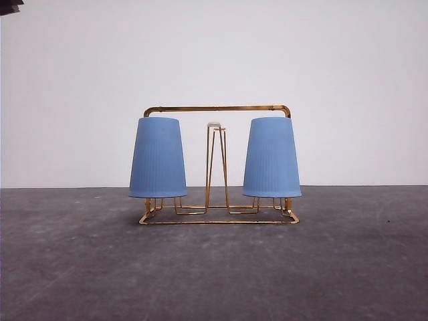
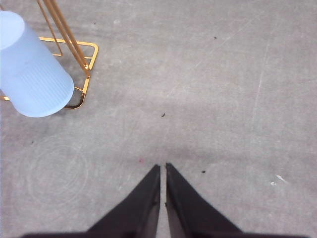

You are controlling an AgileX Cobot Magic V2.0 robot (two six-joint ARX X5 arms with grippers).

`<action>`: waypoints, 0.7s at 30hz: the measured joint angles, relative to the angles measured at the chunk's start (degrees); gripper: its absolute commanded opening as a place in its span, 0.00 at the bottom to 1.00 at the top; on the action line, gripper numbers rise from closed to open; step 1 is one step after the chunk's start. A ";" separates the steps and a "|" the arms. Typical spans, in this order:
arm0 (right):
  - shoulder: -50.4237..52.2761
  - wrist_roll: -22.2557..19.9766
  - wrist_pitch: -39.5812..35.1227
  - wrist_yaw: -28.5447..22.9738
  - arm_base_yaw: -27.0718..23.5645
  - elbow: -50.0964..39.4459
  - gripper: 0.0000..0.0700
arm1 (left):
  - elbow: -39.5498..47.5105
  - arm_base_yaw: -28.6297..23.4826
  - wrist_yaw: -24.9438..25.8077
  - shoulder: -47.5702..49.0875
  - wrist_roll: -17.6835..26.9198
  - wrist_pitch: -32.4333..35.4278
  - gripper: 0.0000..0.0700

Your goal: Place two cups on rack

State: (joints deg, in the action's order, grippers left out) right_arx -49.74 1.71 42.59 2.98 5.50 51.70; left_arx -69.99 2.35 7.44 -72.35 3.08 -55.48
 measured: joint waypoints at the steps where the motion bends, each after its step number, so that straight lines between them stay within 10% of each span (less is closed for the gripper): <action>1: 0.00 0.01 0.00 0.00 0.00 0.00 0.02 | 0.34 0.01 0.00 0.95 0.13 0.35 0.00; 6: 0.00 0.03 0.00 -0.01 0.00 0.00 0.02 | 9.77 -0.02 0.00 11.36 0.59 11.96 0.00; 16: 0.00 0.03 0.00 -0.01 0.00 0.00 0.02 | 60.73 -0.50 -0.03 39.60 -7.09 70.37 0.00; 21: 0.00 0.04 -0.03 0.01 0.01 0.00 0.02 | 68.41 -0.70 -0.64 53.02 -8.88 65.45 0.00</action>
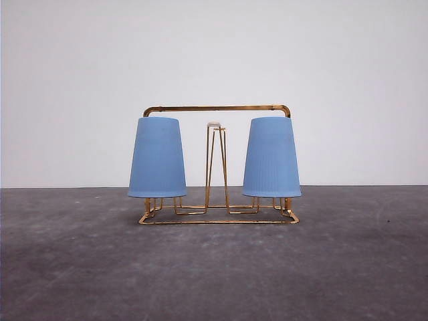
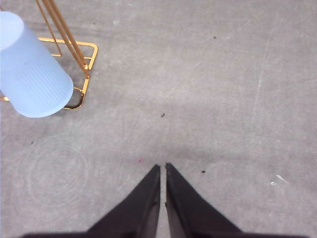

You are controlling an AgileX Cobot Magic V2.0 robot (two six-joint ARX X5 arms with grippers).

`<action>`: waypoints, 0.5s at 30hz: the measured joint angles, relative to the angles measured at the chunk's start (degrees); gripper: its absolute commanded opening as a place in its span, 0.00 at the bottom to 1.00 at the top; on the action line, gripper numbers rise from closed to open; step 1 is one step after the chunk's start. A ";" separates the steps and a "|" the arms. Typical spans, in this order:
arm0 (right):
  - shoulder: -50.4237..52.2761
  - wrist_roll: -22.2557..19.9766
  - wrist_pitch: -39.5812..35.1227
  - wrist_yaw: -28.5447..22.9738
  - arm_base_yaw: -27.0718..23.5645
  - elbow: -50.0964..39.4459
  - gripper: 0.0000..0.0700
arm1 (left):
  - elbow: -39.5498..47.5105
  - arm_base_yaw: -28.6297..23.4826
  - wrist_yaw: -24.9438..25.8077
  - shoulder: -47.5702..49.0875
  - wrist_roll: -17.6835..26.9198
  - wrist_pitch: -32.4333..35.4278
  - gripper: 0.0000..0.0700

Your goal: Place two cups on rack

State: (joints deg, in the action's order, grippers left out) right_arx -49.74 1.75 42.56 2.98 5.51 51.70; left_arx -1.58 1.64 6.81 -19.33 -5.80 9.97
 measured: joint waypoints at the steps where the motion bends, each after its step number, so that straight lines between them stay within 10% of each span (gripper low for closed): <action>1: 0.00 0.01 -0.03 -0.01 0.00 0.00 0.02 | 0.00 -0.04 -0.68 1.91 0.04 -2.64 0.00; 15: 0.00 0.01 -0.40 0.00 -0.01 0.00 0.02 | 0.00 -0.89 -4.11 17.26 1.49 -20.32 0.00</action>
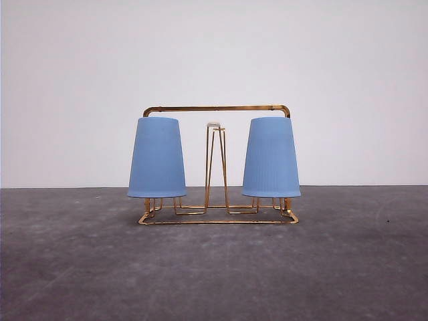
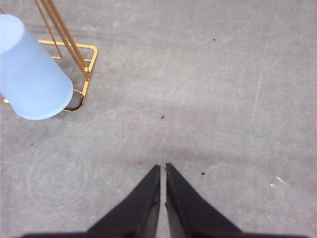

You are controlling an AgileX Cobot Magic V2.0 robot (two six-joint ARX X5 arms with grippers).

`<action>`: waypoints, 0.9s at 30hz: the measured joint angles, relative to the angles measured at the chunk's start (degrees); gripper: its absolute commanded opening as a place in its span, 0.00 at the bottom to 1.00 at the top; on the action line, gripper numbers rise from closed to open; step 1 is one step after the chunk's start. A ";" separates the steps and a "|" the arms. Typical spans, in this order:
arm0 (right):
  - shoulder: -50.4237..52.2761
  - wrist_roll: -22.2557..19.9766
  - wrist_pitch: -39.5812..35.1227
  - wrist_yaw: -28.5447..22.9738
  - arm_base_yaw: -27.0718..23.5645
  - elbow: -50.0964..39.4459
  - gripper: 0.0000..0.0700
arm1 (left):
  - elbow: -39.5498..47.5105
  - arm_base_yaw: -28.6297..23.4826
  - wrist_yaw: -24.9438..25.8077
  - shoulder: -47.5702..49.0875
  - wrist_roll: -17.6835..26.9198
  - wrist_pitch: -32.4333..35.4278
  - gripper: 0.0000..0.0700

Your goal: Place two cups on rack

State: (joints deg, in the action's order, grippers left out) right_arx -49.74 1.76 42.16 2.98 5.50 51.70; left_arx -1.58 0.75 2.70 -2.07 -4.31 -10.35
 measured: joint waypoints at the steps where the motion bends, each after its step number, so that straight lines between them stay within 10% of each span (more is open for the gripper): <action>1: 0.00 0.00 -0.01 0.00 0.00 0.00 0.02 | 0.00 0.00 -0.01 0.95 0.44 0.01 0.00; 27: 0.04 0.00 -0.21 0.00 0.00 0.00 0.02 | 0.00 0.01 -0.26 1.82 1.72 0.02 0.00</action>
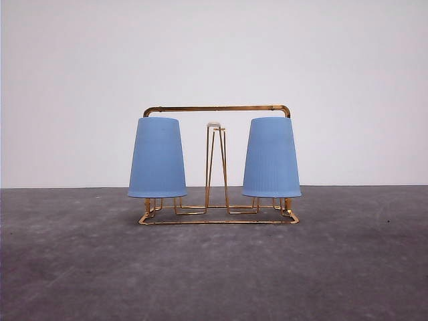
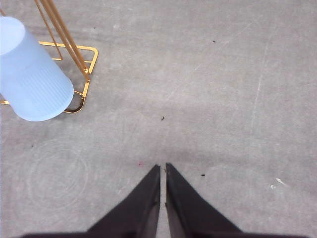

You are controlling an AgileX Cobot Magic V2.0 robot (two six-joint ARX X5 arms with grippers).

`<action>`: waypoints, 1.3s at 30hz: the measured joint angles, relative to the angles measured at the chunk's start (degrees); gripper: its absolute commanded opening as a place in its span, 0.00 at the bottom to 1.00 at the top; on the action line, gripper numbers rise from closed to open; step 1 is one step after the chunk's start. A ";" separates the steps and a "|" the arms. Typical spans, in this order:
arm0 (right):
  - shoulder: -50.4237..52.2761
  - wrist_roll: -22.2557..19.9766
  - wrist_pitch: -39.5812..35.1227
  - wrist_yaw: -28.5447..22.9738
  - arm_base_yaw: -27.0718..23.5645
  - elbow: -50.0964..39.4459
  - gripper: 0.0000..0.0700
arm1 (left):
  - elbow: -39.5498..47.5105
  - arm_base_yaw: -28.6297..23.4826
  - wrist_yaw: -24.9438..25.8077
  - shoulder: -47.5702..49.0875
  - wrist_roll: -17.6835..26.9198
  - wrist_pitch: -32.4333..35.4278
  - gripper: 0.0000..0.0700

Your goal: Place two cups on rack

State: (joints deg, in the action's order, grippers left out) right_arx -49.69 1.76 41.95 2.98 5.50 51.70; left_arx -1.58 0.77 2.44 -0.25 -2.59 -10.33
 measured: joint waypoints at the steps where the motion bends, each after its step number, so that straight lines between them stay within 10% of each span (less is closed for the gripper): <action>1: 0.00 0.00 -0.01 0.00 0.00 0.00 0.02 | 0.00 0.01 0.00 0.00 0.00 0.00 0.00; 8: 7.01 -2.39 -9.98 -1.35 -1.89 -5.27 0.02 | 0.00 -0.01 0.00 0.00 0.00 0.00 0.00; 16: 29.55 -2.89 -36.10 -1.55 -4.59 -32.53 0.02 | 0.00 -0.01 0.00 0.00 0.00 0.00 0.00; 26: 49.51 -3.02 -37.95 -1.53 -4.59 -48.03 0.02 | 0.00 -0.01 -0.01 0.00 0.00 -0.01 0.00; 39: 49.33 -2.98 -31.93 -1.71 -5.09 -50.82 0.02 | 0.00 -0.01 0.00 -0.02 0.00 -0.01 0.00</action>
State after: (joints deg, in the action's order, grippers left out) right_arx -0.36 -1.22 10.02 1.28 0.41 0.89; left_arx -1.58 0.76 2.44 -0.27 -2.59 -10.33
